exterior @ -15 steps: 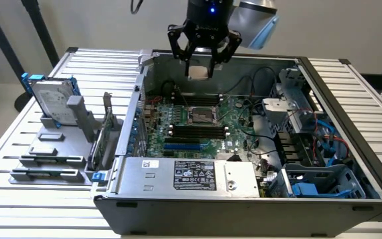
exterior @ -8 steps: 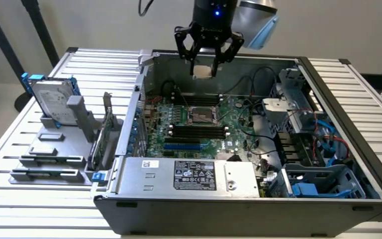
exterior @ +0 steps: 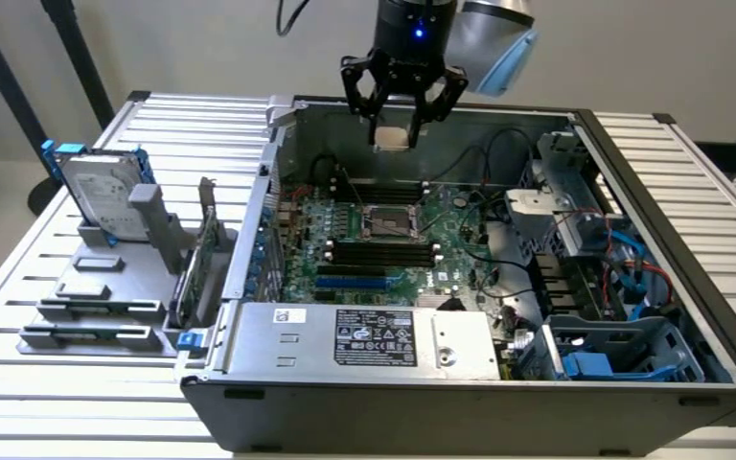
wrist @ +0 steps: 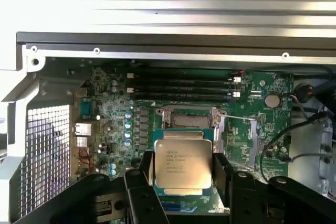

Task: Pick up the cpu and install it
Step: 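Pick up the cpu and move it towards the insertion slot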

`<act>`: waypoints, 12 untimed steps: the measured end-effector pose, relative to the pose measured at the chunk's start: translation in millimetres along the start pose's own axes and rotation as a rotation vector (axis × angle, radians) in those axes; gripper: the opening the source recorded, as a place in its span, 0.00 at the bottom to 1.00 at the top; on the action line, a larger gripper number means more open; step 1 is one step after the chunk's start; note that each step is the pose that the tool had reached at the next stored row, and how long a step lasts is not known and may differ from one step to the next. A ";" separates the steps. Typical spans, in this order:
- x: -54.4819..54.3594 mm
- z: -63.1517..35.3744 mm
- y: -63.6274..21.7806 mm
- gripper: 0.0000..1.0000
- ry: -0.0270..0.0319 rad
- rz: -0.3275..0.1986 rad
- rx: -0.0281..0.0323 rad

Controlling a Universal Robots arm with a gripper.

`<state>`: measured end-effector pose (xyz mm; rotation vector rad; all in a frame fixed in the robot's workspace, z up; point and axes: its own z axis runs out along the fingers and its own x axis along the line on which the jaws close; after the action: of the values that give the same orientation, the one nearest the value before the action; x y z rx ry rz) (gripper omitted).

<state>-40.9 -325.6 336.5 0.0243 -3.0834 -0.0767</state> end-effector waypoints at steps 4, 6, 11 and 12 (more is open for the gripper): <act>-3.4 7.4 3.1 0.55 -0.0002 0.002 -0.0003; -5.8 10.7 2.9 0.55 -0.0001 0.004 -0.0001; -11.2 19.5 2.2 0.55 -0.0007 0.014 -0.0008; -11.5 21.3 2.0 0.55 -0.0009 0.018 -0.0010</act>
<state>-30.7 -322.4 314.6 -0.0043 -3.0839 -0.0775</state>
